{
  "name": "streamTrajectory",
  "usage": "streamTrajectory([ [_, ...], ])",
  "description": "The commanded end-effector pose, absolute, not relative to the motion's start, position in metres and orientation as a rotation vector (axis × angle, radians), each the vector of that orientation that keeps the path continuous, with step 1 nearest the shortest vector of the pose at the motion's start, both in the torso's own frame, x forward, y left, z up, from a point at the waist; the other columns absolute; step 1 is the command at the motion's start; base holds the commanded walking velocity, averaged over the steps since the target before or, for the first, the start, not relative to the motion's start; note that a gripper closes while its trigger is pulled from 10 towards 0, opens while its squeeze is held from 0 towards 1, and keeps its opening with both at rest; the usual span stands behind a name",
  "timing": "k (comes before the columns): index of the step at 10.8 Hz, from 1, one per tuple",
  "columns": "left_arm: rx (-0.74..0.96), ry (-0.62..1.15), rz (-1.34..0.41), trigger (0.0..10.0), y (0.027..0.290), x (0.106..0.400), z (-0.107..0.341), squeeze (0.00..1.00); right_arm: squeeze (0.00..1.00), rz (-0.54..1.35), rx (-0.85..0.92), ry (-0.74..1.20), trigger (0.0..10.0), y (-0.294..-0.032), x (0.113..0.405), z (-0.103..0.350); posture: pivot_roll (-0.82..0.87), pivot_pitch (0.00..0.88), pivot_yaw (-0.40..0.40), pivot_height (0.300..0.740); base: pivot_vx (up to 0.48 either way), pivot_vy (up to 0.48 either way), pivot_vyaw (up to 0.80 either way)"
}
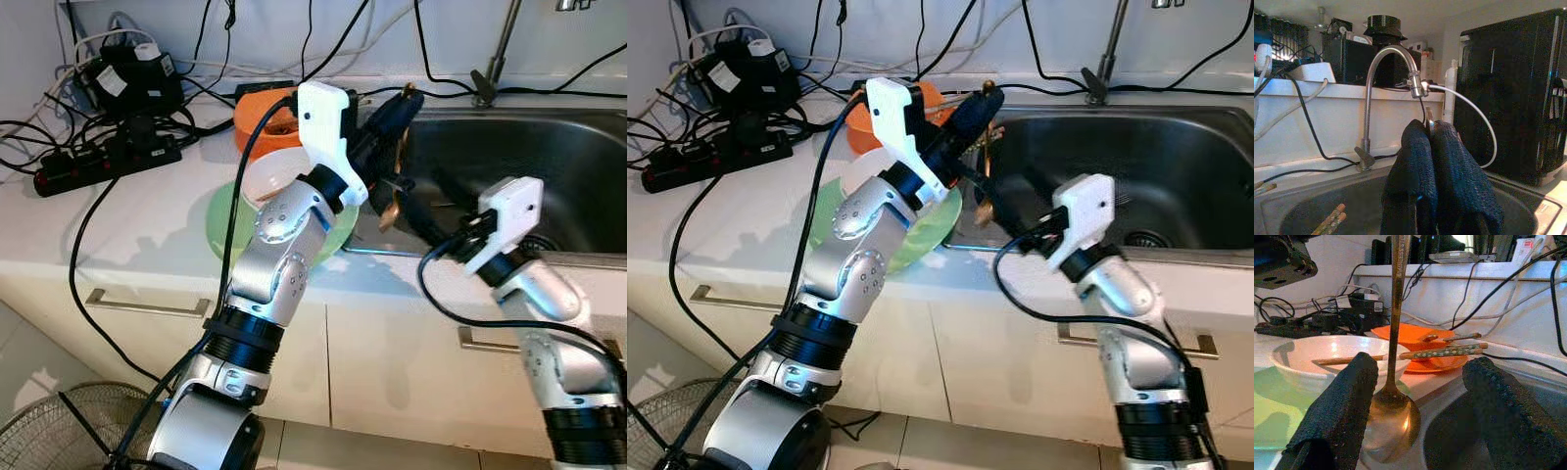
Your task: Kitchen organization
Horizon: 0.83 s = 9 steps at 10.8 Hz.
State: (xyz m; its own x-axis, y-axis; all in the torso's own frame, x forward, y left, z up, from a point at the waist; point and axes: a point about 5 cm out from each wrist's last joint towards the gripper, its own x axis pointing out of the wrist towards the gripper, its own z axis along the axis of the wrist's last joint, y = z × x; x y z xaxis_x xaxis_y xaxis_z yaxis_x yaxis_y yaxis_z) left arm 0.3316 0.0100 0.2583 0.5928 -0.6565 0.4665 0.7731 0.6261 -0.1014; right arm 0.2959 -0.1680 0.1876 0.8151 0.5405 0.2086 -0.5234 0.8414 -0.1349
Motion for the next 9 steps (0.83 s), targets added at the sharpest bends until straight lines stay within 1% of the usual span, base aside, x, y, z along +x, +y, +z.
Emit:
streamTrajectory([
  [1, -0.381, -0.41, -0.885, 10.0, -0.007, 0.325, 0.26, 0.0, 0.0, 0.608, -0.054, -0.282, 10.0, -0.16, 0.295, 0.198, -0.02, 0.0, 0.114, 0.74, 0.0, 0.0, 0.0],
  [4, -0.384, -0.407, -0.894, 10.0, -0.009, 0.323, 0.259, 0.0, 0.0, 0.619, -0.04, -0.284, 10.0, -0.156, 0.296, 0.199, -0.02, 0.0, 0.111, 0.74, 0.0, 0.0, 0.0],
  [9, -0.383, -0.41, -0.929, 10.0, -0.013, 0.32, 0.26, 0.0, 0.0, 0.562, -0.025, -0.288, 10.0, -0.15, 0.306, 0.196, -0.01, 0.0, 0.104, 0.74, 0.0, 0.0, 0.0],
])
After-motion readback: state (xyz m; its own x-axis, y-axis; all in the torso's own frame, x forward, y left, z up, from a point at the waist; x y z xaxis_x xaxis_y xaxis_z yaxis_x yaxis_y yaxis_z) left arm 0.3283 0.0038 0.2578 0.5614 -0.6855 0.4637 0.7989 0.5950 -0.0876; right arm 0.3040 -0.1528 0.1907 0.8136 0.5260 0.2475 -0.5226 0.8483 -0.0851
